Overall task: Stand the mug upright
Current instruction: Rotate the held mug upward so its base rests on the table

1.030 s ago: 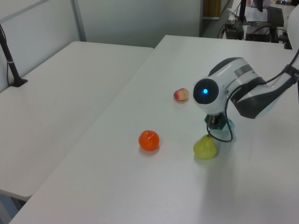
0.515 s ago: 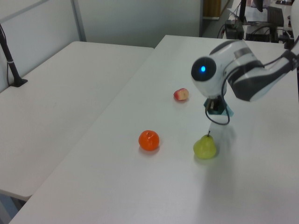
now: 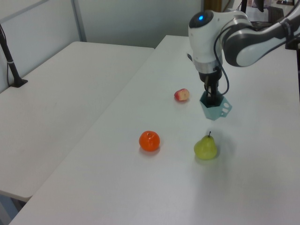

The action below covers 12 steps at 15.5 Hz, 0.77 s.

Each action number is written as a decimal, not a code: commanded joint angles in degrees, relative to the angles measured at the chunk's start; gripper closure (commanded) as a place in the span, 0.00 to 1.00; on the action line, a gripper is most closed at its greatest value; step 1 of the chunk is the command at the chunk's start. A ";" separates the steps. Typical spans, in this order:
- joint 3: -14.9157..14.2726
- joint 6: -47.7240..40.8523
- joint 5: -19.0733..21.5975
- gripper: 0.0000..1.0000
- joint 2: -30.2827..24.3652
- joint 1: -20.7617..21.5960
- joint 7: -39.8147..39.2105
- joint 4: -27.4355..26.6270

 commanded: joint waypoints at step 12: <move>-0.33 11.57 13.49 0.77 3.21 -7.81 -25.46 -3.22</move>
